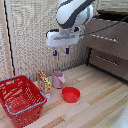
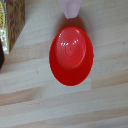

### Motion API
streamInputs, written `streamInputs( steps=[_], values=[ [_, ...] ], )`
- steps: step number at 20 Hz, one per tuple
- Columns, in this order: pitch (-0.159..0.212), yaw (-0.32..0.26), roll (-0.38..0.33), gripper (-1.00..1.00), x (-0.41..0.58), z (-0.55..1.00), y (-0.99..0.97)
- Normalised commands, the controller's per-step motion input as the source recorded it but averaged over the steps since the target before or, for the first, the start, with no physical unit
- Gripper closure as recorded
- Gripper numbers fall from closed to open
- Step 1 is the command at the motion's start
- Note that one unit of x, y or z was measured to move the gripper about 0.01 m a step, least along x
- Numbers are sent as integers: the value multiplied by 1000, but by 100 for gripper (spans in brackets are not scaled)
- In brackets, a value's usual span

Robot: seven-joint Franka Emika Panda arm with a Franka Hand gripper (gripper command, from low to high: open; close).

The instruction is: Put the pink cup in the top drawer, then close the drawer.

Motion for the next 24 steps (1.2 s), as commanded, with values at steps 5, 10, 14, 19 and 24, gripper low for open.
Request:
streamInputs(
  steps=[5, 10, 14, 19, 24],
  values=[
    [1, -2, 2, -100, 241, -83, -267],
    [0, -3, 8, -100, 387, -98, -403],
    [6, 0, 2, -100, 200, -159, -338],
    [32, 0, -13, -100, 67, -270, -187],
    [21, 0, -26, -100, 195, -346, -107]
  ],
)
